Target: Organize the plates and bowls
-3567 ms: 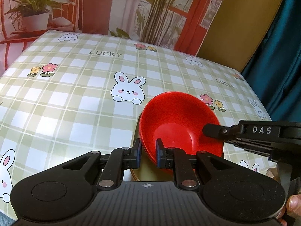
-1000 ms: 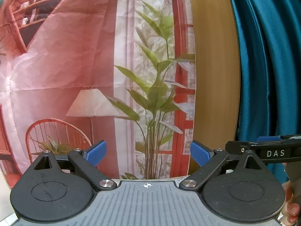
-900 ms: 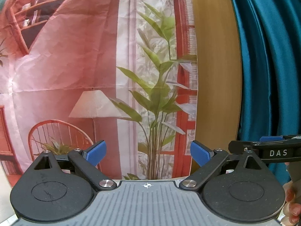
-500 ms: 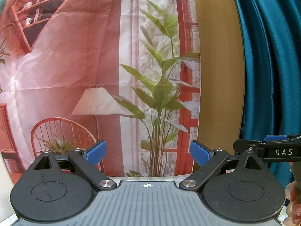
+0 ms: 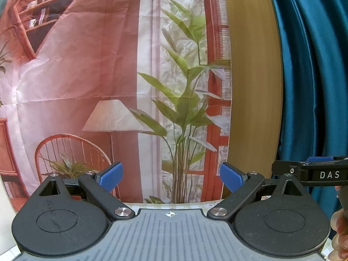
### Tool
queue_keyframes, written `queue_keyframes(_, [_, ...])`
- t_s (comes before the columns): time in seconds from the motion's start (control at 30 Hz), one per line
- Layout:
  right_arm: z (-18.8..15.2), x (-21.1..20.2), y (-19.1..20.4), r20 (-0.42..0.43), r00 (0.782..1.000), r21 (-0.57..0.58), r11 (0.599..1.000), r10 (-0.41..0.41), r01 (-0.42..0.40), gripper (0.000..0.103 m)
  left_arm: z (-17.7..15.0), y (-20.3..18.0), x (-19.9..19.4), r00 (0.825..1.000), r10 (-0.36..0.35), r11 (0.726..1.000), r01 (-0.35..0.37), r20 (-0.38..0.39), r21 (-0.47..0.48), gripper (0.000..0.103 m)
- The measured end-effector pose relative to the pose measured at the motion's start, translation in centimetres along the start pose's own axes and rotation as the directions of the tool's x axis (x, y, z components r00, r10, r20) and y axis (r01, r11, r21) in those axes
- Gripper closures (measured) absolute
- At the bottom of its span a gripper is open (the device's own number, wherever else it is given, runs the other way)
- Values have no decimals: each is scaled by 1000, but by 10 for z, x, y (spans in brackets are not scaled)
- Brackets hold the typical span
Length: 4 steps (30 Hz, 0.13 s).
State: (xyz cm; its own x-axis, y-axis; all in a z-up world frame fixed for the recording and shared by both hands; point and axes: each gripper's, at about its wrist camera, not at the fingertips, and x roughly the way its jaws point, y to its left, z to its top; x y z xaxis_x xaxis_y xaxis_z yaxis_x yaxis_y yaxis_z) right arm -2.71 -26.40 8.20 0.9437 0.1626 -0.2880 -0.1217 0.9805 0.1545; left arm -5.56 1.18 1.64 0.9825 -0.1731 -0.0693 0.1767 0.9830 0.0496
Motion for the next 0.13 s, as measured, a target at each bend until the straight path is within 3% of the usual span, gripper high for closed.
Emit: queue_keyframes(0.13, [0,0,-1,-2,1000,2,1000,-2,2,0,-1,-2,0,1000,-2,1000,2,1,7,6])
